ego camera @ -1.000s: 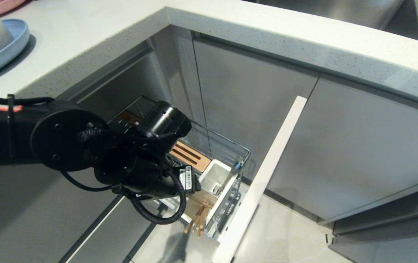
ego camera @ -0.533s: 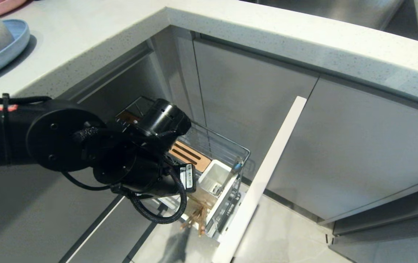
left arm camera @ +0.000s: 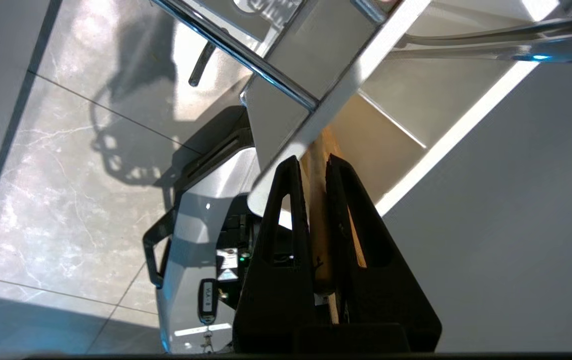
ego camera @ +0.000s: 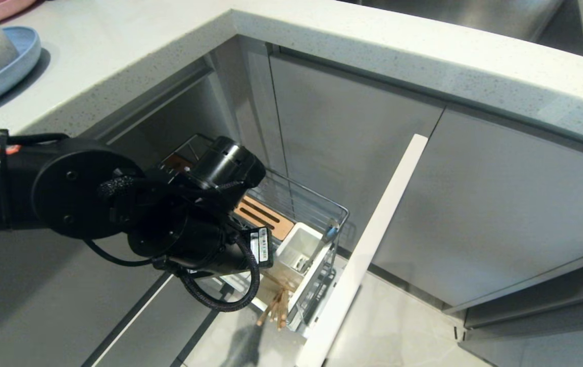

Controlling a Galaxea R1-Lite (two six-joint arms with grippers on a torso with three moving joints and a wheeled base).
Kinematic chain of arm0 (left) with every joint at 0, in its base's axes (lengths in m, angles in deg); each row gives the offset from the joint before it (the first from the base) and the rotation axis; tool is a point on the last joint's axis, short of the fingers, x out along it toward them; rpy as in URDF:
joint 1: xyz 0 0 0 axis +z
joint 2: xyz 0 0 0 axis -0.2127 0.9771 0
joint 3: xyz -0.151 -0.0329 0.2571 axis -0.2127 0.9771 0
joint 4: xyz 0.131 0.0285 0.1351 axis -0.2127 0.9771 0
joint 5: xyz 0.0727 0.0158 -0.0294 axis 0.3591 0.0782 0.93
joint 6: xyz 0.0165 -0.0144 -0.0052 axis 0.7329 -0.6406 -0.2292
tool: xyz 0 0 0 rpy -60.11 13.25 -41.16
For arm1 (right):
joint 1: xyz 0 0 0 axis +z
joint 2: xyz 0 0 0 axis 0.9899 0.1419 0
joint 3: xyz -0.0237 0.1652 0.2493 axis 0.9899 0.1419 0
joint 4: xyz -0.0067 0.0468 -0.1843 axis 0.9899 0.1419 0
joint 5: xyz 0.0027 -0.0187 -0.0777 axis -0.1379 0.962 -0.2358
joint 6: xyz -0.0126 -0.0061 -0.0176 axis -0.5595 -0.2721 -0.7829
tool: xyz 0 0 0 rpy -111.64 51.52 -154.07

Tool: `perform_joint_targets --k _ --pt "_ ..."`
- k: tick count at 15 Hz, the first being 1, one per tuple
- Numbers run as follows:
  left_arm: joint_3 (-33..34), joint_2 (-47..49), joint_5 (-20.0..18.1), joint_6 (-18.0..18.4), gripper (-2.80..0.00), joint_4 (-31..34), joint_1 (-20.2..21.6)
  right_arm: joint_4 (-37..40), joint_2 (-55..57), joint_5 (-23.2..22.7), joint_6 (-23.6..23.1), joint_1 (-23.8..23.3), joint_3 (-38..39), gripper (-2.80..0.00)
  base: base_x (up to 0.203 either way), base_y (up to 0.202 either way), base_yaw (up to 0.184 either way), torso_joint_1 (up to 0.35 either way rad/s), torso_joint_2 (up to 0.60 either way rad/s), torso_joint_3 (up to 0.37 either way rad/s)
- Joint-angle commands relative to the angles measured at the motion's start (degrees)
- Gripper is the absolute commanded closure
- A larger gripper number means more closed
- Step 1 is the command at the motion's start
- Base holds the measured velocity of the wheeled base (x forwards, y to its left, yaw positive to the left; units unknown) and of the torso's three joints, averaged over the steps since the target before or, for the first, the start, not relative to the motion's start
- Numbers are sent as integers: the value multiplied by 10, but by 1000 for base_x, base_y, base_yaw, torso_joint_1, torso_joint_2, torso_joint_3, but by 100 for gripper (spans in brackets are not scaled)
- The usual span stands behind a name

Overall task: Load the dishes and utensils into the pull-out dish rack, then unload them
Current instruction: Take the chopsticks out of the cupboard

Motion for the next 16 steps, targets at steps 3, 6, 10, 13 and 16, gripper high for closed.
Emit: perform_joint_targets --k 3,6,10,13,16 --pt "-5 -61 3 -7 0 4 -14 0 -2 0 0 0 1 0 0 0 0 0 0 0" --pt "-12 -107 4 -7 0 5 -28 0 -2 0 0 0 1 0 0 0 0 0 0 0" --pt "-36 -148 5 -7 0 45 -42 0 -2 0 0 1 1 0 0 0 0 0 0 0" --pt "-61 -177 29 -5 0 90 -51 -1 -2 0 0 0 1 0 0 0 0 0 0 0" --pt "-79 -197 57 -3 0 125 -61 0 -2 0 0 0 1 0 0 0 0 0 0 0"
